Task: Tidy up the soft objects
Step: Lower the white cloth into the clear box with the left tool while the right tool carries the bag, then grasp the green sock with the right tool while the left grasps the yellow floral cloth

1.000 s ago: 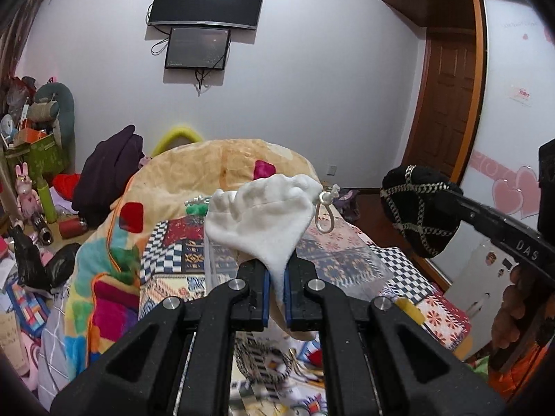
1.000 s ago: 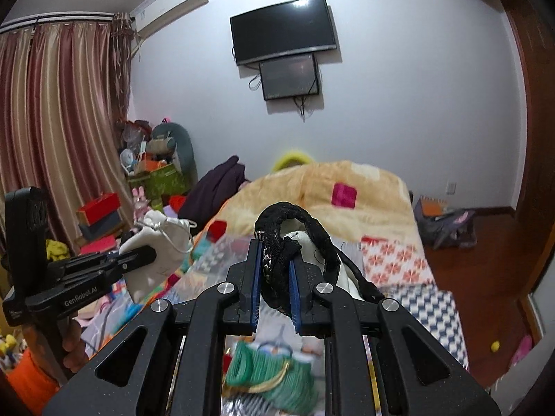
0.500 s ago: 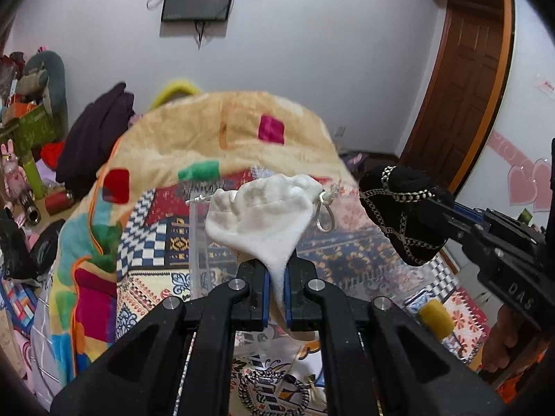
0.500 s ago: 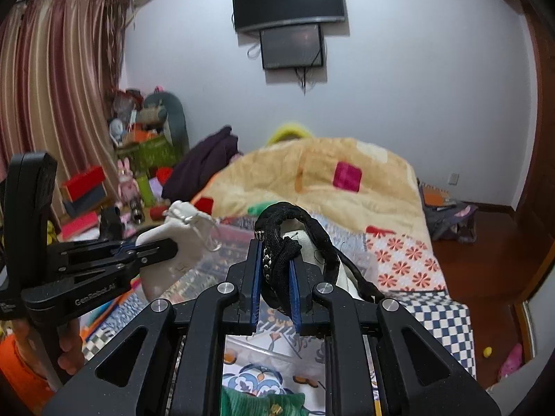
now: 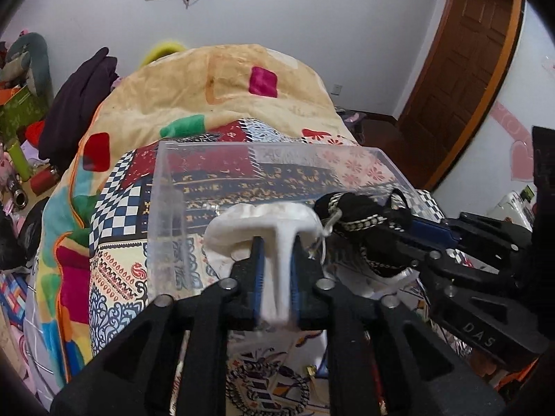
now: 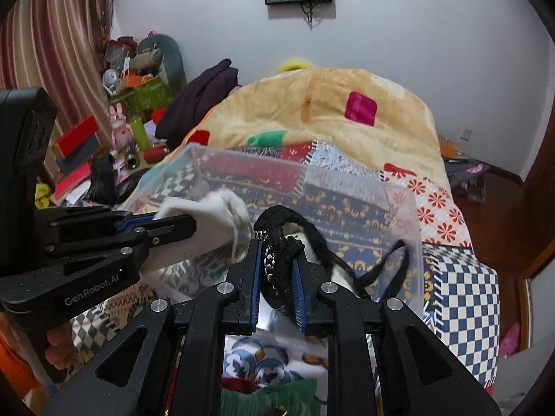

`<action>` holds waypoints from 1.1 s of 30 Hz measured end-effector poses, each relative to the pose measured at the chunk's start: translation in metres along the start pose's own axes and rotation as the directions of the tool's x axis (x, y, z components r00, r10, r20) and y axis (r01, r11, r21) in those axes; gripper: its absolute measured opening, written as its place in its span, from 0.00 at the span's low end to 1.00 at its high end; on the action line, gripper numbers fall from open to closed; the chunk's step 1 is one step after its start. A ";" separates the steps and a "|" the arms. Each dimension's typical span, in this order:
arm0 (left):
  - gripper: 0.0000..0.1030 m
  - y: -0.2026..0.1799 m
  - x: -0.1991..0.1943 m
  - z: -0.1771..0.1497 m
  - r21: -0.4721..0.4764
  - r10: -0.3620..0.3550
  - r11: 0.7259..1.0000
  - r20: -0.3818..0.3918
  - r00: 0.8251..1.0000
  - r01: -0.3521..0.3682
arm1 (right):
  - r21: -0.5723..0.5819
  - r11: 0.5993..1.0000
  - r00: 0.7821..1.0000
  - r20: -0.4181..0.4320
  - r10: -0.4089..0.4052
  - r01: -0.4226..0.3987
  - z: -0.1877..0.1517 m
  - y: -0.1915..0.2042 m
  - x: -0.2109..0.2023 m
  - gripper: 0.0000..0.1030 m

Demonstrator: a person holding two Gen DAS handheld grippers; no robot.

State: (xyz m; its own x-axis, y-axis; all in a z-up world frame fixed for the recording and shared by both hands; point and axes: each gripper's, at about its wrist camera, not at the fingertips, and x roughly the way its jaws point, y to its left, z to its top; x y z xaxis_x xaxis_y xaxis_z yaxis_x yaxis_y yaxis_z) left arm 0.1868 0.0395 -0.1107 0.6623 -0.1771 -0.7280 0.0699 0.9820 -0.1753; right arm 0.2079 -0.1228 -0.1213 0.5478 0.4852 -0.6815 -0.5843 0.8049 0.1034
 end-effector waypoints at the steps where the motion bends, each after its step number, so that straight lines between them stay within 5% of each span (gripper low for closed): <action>1: 0.22 -0.002 -0.004 -0.002 0.012 0.002 1.000 0.008 1.000 -0.002 | 0.002 1.000 1.000 -0.003 0.007 -0.007 0.000 0.000 -0.002 0.18; 19: 0.86 -0.018 -0.114 -0.032 0.084 0.013 0.996 0.227 0.974 -0.033 | -0.004 1.000 0.970 0.243 0.001 0.000 -0.016 0.005 -0.108 0.76; 25: 0.89 -0.007 -0.119 -0.064 0.057 0.068 0.995 0.201 0.977 -0.081 | 0.028 1.000 0.970 0.243 -0.011 0.004 -0.035 0.004 -0.116 0.82; 33: 0.89 0.012 -0.104 -0.114 0.025 0.115 0.993 0.097 0.989 -0.118 | 0.076 0.997 0.992 0.127 -0.026 0.017 -0.071 0.004 -0.087 0.82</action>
State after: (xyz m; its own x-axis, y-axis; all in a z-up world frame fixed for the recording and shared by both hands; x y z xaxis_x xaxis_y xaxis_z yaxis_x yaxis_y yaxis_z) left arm 0.0342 0.0623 -0.1128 0.7351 -0.0559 -0.6756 0.0098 0.9974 -0.0719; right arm 0.1147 -0.1859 -0.1130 0.6345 0.5035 -0.5865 -0.5281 0.8364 0.1467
